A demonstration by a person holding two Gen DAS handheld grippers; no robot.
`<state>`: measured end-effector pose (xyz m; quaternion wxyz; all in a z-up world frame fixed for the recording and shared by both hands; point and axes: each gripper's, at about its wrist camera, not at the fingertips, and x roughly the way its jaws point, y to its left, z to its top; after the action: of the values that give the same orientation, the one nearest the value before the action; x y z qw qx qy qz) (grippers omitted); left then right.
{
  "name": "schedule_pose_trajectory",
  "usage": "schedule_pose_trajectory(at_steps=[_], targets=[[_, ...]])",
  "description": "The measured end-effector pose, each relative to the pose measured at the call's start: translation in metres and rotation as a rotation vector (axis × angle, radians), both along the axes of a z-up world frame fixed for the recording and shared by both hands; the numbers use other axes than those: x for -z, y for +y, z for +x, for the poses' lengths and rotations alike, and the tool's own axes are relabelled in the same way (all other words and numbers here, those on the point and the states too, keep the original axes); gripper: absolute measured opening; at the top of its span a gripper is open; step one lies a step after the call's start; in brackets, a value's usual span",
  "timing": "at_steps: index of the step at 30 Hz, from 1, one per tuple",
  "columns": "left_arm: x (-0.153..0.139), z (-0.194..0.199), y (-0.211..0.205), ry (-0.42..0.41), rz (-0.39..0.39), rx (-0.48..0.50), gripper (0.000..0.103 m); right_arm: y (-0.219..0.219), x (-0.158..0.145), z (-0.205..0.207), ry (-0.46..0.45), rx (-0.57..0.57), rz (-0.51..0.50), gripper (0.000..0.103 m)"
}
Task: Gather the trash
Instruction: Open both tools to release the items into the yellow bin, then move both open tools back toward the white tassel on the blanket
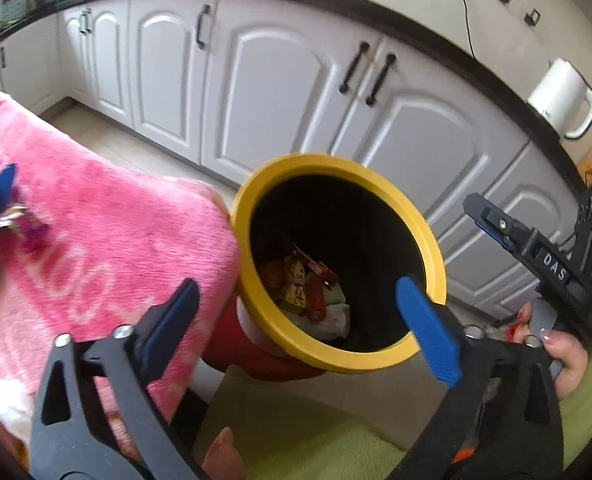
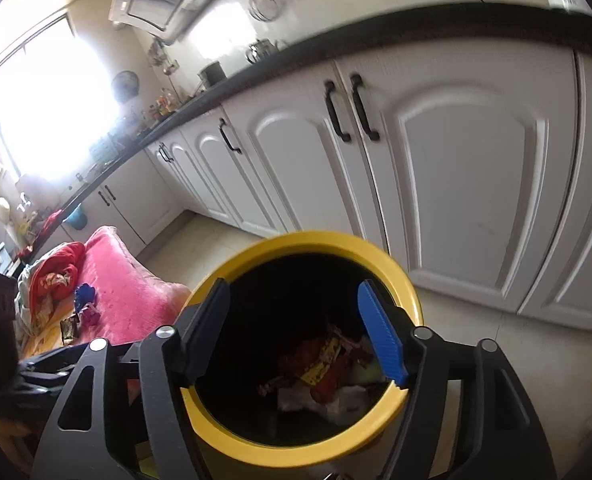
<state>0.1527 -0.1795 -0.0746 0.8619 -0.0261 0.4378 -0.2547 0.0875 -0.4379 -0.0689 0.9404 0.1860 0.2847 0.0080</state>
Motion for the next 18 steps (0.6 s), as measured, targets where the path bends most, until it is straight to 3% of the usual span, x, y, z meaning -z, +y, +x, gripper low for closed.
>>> schedule_pose_trajectory(at_steps=[5,18], targets=[[-0.017,-0.01,0.02,-0.07,0.003,-0.049,0.092,0.013,-0.016,-0.005,-0.047,-0.024,-0.039,0.069],[-0.039,-0.029,0.076,-0.151,-0.004,-0.174,0.092,0.06,-0.031,-0.011,-0.076,-0.135,-0.099,0.073]])
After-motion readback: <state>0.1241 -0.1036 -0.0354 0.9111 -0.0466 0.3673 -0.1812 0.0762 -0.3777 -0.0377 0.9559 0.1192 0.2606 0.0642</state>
